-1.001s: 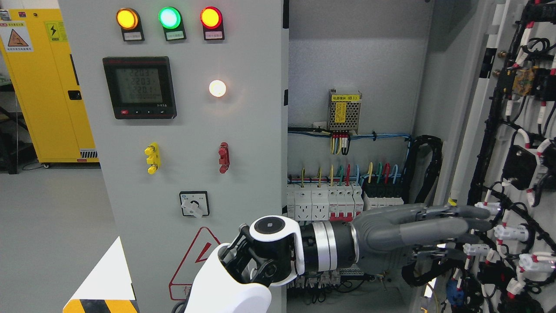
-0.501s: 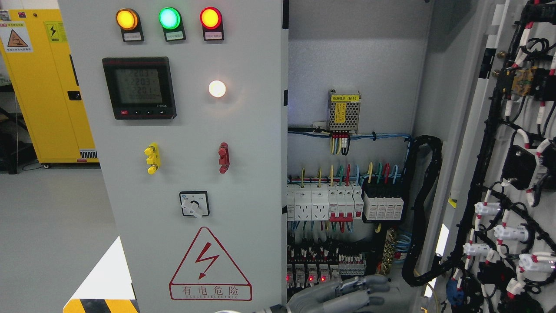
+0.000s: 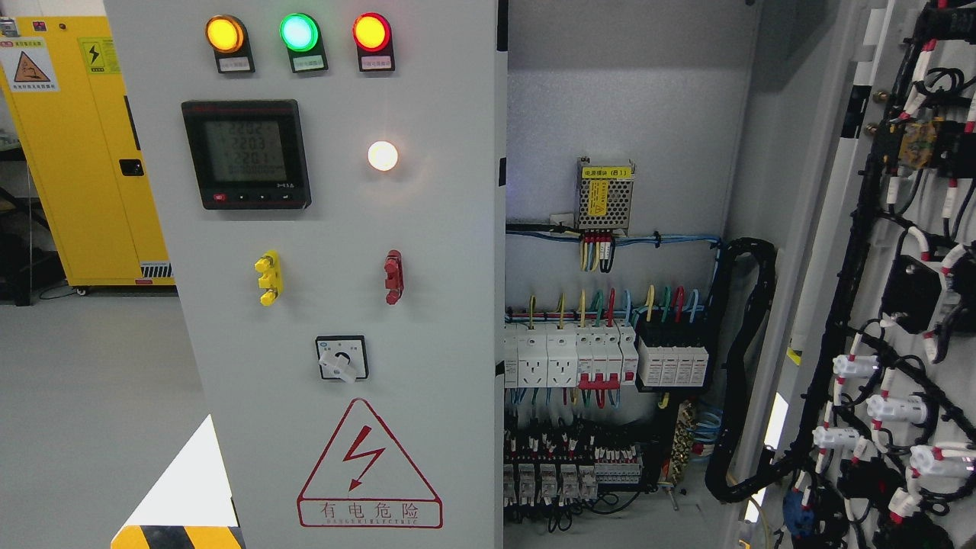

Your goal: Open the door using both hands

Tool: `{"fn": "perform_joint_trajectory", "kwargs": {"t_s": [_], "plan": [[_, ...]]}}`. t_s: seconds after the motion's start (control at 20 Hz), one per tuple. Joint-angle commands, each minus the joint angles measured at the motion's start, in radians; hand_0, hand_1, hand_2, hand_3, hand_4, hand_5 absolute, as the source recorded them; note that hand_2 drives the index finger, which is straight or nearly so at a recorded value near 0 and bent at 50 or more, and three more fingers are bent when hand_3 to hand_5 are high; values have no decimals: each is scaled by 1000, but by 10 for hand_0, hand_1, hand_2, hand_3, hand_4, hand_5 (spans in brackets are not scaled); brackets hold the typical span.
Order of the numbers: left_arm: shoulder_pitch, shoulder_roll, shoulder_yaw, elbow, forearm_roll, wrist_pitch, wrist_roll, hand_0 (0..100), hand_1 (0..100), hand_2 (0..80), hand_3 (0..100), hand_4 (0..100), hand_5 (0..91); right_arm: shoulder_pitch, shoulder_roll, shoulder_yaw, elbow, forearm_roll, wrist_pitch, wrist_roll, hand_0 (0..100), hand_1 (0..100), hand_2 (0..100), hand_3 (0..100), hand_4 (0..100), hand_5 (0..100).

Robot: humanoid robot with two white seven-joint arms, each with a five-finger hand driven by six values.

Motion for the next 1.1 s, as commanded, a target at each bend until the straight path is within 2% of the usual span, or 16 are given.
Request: {"fn": "perform_joint_trajectory", "kwargs": {"t_s": [0.0,0.45,0.65,0.85,0.95,1.05], "plan": [[132,71,60,415,-69,-62,-2,120,556,0,0,0,0,0,1,0,-1,0,0,4,0,500,40,0,0,0],[3,-36,78,1289,-61,-62,-7,120,556,0,0,0,0,0,1,0,-1,0,0,4,0,500,40,0,0,0],[29,-38,94,1412,-69,-65,1,120,556,0,0,0,0,0,1,0,-1,0,0,4,0,500,40,0,0,0],[51,-52,95,1435,-69,-148,1,120,556,0,0,0,0,0,1,0,-1,0,0,4,0,500,40,0,0,0],[58,-53,95,1449,-69,-154,2,120,556,0,0,0,0,0,1,0,-1,0,0,4,0,500,40,0,0,0],[59,-61,97,1458,-69,-155,52,120,556,0,0,0,0,0,1,0,-1,0,0,4,0,500,40,0,0,0]]}}
